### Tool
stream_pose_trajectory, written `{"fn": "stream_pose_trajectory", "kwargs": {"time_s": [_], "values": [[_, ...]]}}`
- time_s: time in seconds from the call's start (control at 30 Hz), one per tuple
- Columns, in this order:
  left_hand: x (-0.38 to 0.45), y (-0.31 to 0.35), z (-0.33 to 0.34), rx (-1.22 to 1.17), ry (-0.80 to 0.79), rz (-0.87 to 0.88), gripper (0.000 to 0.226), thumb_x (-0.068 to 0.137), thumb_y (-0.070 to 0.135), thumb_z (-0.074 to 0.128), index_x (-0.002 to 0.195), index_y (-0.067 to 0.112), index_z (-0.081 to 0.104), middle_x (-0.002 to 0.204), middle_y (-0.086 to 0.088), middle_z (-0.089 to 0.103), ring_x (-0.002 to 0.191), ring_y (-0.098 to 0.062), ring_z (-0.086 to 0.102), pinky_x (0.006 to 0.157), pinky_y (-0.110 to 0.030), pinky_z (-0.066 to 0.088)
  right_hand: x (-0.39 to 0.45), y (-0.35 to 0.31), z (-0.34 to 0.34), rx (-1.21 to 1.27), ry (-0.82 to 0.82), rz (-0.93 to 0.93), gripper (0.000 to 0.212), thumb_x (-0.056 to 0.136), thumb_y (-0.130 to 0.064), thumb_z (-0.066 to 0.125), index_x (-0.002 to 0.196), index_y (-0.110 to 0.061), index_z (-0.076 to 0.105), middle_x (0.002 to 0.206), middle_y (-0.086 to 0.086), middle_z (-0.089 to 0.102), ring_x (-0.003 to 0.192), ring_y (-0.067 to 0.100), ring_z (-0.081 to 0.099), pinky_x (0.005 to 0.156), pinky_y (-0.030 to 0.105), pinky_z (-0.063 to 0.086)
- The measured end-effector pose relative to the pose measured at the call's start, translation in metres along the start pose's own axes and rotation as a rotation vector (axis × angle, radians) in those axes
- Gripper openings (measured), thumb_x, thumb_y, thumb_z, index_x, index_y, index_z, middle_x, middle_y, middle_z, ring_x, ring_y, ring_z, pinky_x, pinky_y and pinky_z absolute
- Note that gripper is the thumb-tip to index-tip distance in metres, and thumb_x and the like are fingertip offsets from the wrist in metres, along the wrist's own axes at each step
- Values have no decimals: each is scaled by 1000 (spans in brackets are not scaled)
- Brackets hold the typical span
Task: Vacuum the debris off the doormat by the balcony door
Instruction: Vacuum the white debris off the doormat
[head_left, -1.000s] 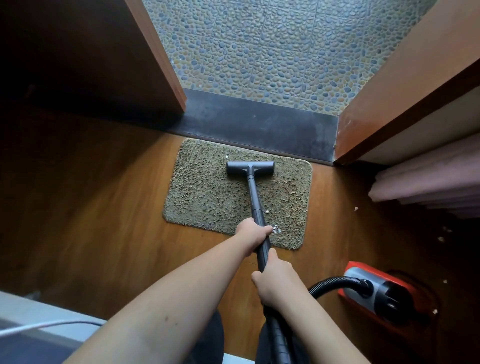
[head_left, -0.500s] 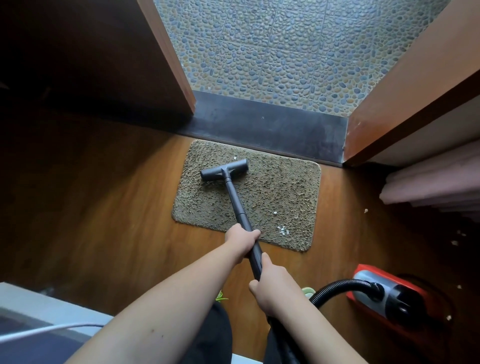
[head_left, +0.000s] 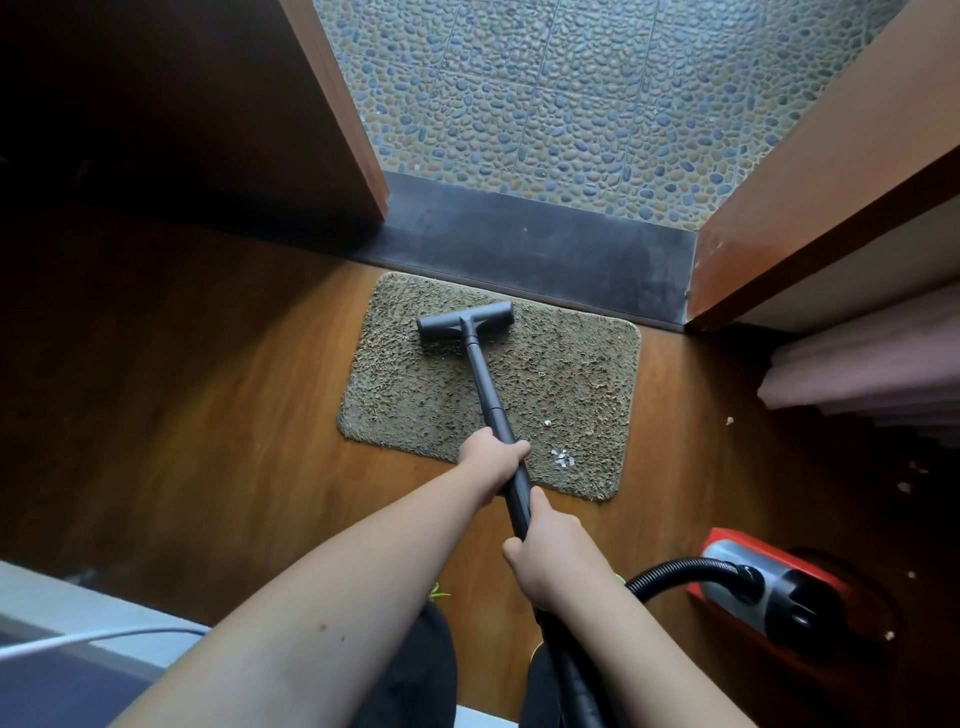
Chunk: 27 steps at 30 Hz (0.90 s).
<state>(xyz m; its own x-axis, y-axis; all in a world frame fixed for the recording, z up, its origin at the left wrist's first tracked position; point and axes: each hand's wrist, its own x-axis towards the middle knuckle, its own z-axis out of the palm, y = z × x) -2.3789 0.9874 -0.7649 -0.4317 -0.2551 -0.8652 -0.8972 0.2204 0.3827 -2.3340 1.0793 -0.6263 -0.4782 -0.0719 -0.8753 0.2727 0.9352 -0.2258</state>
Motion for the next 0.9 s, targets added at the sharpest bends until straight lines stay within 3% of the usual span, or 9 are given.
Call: {"fn": "stream_pose_trajectory", "kwargs": {"time_s": [0.1, 0.27, 0.5, 0.7, 0.9], "values": [[10, 9, -5, -23, 2, -7, 35, 83, 28, 68, 109, 9, 54, 105, -12, 61, 87, -29, 63, 53, -30, 52, 12, -8, -7, 3, 5, 6, 62, 94, -28, 47, 148, -15, 21, 132, 13, 54, 117, 30, 56, 89, 32, 46], [23, 23, -10, -53, 3, -8, 40, 79, 27, 70, 111, 6, 57, 105, -16, 63, 89, -32, 66, 56, -34, 55, 27, -19, -14, -15, 23, 13, 53, 93, -30, 50, 139, -13, 33, 128, 14, 55, 116, 32, 55, 90, 35, 46], [24, 25, -15, -53, 1, -22, 38, 82, 27, 68, 112, 6, 57, 106, -17, 63, 88, -31, 65, 48, -29, 49, 30, -26, -14, -16, 29, 8, 56, 92, -31, 51, 141, -11, 30, 128, 15, 54, 118, 33, 54, 91, 35, 45], [21, 19, -15, -11, 33, -24, 44, 80, 33, 69, 114, 8, 56, 107, -14, 63, 93, -32, 64, 70, -38, 59, 28, -24, -5, -2, 6, 20, 62, 93, -30, 49, 147, -13, 24, 131, 14, 52, 119, 32, 53, 91, 36, 46], [4, 10, 5, -7, 13, -41, 42, 79, 33, 69, 111, 10, 53, 108, -13, 61, 91, -32, 65, 74, -45, 60, 17, 2, -3, -13, -9, 39, 60, 93, -29, 49, 146, -16, 25, 128, 12, 55, 113, 31, 57, 83, 32, 46]]}}
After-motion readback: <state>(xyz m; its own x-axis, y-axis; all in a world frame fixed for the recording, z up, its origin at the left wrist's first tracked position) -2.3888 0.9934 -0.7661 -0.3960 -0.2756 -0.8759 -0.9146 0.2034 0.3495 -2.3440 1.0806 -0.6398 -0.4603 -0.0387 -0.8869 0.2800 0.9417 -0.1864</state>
